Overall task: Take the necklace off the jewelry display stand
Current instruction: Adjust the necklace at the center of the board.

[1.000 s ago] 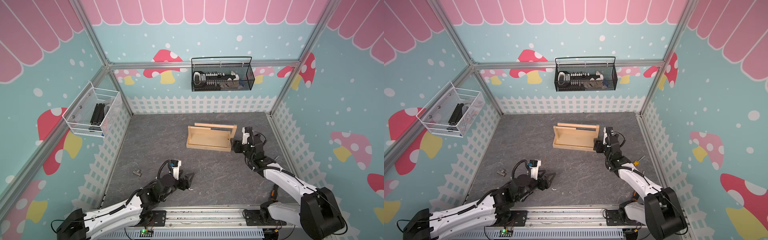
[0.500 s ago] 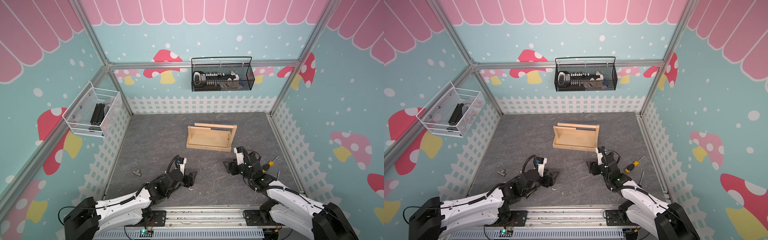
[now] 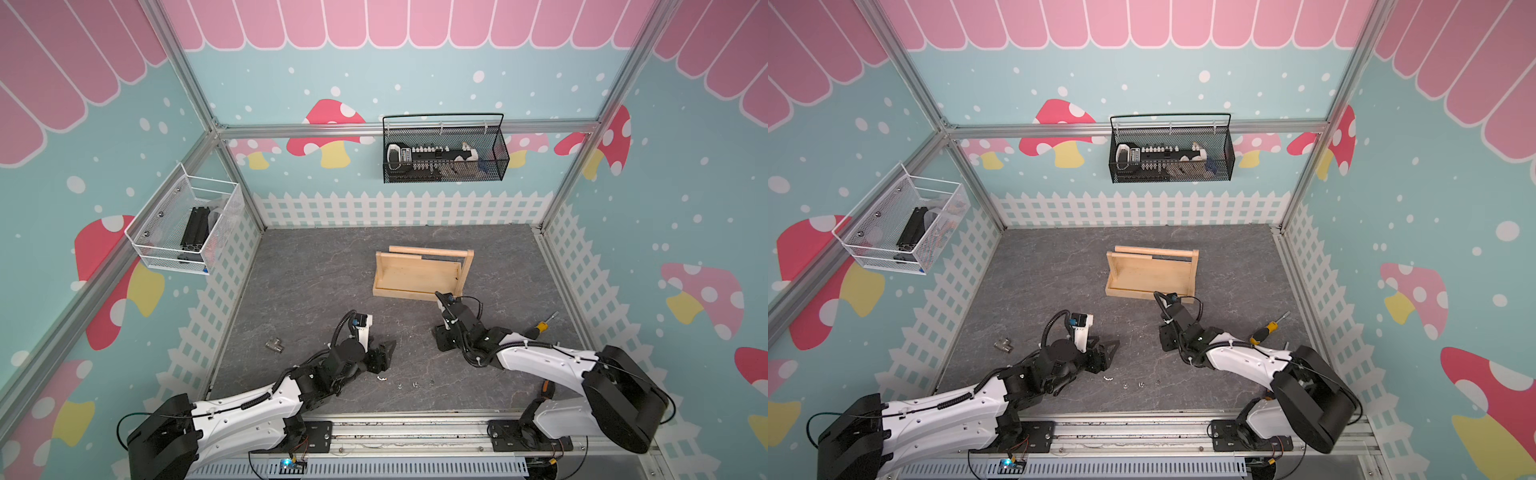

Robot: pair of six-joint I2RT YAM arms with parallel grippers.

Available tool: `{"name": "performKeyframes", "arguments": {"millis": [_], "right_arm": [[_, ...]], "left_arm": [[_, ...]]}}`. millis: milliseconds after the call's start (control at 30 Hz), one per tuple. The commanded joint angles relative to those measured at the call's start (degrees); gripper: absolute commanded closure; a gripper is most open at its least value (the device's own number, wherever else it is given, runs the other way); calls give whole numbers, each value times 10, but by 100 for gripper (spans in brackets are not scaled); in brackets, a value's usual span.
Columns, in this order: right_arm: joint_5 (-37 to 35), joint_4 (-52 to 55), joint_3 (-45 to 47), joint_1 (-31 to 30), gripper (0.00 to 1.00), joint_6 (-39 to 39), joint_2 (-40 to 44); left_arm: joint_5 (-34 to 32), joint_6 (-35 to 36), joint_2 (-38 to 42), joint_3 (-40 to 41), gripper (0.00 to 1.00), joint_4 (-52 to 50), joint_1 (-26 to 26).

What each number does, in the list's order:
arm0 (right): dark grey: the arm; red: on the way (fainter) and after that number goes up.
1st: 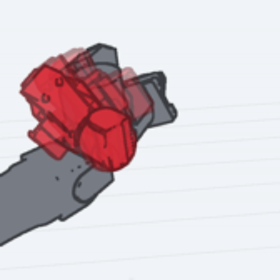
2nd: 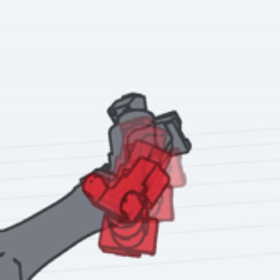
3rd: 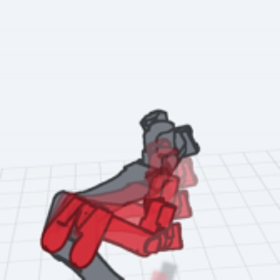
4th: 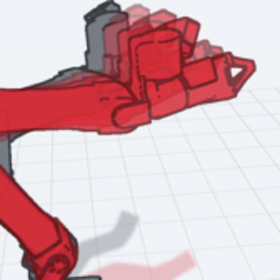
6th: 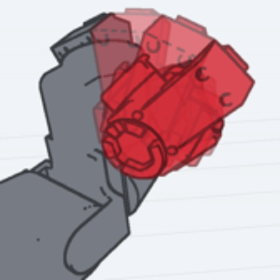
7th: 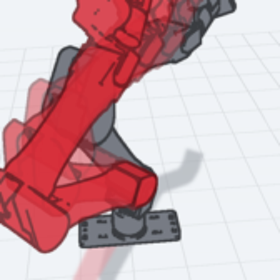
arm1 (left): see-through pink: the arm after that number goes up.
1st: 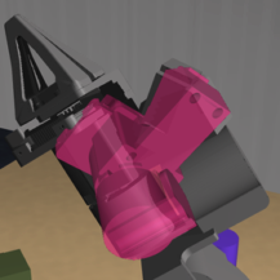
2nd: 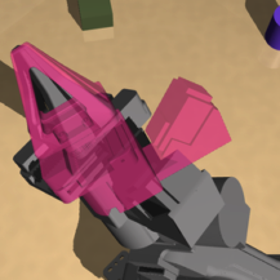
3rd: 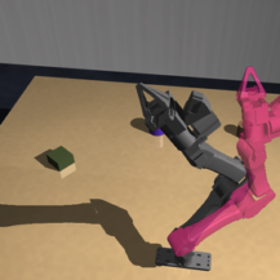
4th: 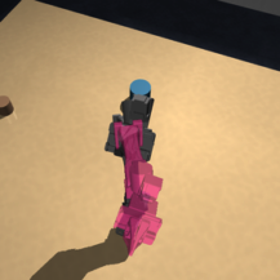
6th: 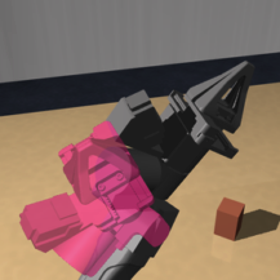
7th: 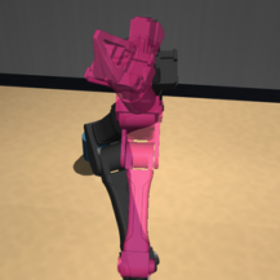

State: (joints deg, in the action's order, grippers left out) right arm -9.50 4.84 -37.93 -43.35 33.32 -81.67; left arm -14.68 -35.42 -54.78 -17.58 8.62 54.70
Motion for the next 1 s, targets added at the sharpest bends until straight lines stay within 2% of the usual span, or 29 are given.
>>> {"name": "performKeyframes", "arguments": {"millis": [0, 167, 567, 700, 967], "right_arm": [[-28, 36, -34, -16, 55, 42, -59], [-69, 30, -51, -34, 56, 84, -90], [-105, 54, -85, -40, 61, 109, -121], [-110, 56, -90, -41, 66, 112, -126], [-103, 57, -104, -45, 67, 115, -144]], "left_arm": [[10, -11, 14, 7, 24, 22, -4], [18, -6, 29, 2, 24, 14, -4], [5, 4, 69, 16, 24, -5, -4], [5, 3, 63, 18, 23, 2, -4], [15, 0, 49, 14, 24, 9, -4]]}}
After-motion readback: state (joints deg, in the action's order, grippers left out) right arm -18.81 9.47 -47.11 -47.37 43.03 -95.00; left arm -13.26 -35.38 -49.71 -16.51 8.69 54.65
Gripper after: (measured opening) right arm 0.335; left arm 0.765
